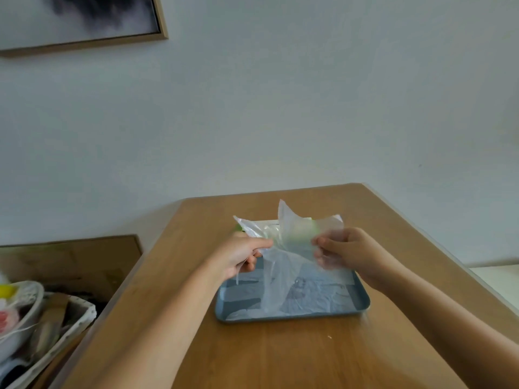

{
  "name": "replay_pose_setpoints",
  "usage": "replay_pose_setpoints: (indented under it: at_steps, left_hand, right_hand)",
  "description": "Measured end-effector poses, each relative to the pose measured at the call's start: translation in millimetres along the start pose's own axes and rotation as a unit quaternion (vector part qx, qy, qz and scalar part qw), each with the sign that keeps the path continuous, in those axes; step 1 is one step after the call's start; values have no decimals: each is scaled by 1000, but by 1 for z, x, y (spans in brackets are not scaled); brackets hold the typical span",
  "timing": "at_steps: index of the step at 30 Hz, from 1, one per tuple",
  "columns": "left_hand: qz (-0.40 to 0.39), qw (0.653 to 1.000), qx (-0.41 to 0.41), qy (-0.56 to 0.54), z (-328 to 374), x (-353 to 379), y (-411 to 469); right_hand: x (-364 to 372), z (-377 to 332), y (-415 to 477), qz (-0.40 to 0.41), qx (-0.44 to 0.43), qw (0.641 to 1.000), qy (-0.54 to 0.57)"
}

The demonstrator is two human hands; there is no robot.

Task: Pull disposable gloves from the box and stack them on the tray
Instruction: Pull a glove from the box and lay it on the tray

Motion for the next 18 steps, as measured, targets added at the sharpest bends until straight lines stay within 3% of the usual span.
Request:
replay_pose_setpoints:
  at_steps: [8,12,16,18]
  left_hand:
    - [34,987,-25,157,-35,-10,17]
    - [44,965,-27,259,-37,-21,34]
    - [104,924,-31,367,-26,-54,48]
    - [160,887,-39,432,-17,-73,47]
  right_hand:
    - [-14,53,20,68,69,986,-137]
    - [-15,58,28,63,48,952,-295]
    - [-7,57,27,28,26,941,-335]
    - [-6,60,26,20,25,938,-345]
Point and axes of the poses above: each hand's wrist, its own y-axis towards the middle knuckle, its own x-axis out of the palm, z = x × y, the point moved 9 cm from there along y, towards the middle knuckle, and after that the axes turned 15 degrees about y, right-handed, at the moved point
